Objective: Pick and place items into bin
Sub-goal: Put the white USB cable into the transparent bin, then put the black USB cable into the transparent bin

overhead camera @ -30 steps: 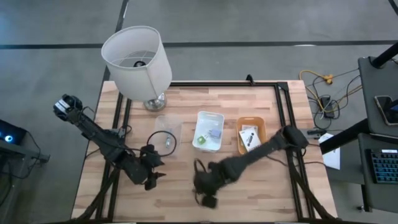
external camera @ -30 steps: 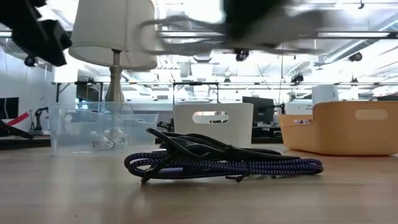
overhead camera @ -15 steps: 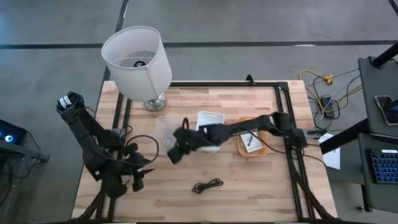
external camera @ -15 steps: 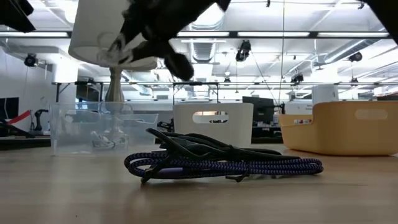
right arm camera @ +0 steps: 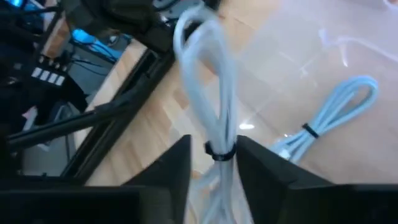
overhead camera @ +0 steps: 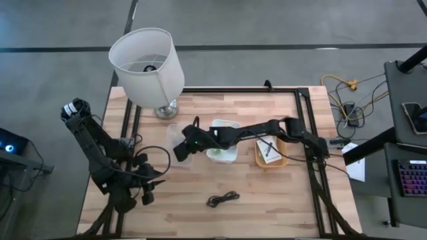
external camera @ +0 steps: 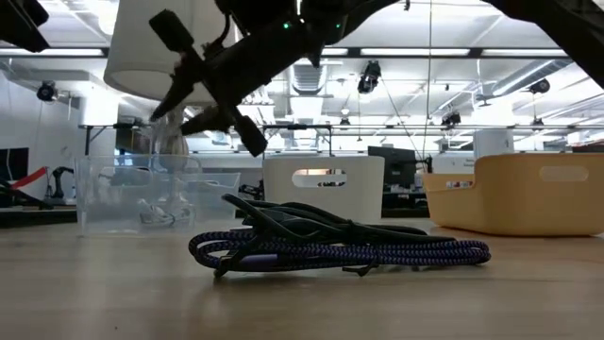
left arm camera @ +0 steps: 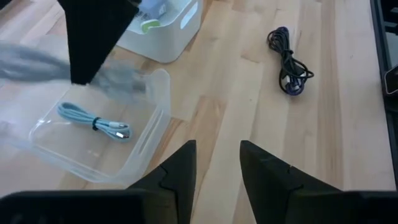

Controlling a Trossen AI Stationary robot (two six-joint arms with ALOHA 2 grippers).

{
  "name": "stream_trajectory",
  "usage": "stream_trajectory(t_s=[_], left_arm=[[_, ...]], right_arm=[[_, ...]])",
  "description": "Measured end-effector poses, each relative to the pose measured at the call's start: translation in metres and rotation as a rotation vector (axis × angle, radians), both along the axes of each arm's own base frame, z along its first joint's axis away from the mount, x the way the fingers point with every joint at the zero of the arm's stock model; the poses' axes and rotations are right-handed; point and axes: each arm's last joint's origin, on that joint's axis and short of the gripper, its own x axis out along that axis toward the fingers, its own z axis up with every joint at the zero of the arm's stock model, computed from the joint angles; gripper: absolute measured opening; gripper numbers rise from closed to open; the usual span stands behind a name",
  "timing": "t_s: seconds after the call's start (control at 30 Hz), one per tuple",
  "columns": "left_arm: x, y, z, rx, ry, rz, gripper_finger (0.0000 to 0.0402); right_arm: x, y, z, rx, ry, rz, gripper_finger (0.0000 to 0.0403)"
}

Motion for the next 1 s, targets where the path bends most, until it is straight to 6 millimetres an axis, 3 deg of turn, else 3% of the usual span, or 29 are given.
stream_trajectory(t_s=[0.17,0.3,0.4,0.53,0.7,0.8,1.0], left_arm=[[0.000,0.000,0.000,0.002,0.001,0.000,0.0106],[0.000,0.000,-0.001,0.003,0.002,0.000,0.0106],[0.000,0.000,-0.002,0.006,0.004,0.000,0.0106],[-0.001,0.001,-0.006,0.017,0.011,0.000,0.0106],[-0.001,0.002,-0.009,0.026,0.017,0.002,0.0106],[-0.001,0.002,-0.009,0.022,0.015,0.003,0.0106],[0.000,0.002,-0.008,0.016,0.011,0.004,0.0106]], right_arm=[[-0.002,-0.003,0.002,-0.023,0.010,-0.018,0.0197],[-0.009,0.000,0.025,-0.149,-0.004,0.108,0.0243],[-0.033,0.021,0.050,-0.342,0.088,0.352,0.0254],[-0.081,0.071,0.067,-0.504,0.356,0.607,0.0251],[-0.112,0.142,0.057,-0.565,0.467,0.805,0.0249],[-0.120,0.173,0.041,-0.571,0.519,0.781,0.0249],[-0.111,0.178,0.003,-0.528,0.623,0.722,0.0246]])
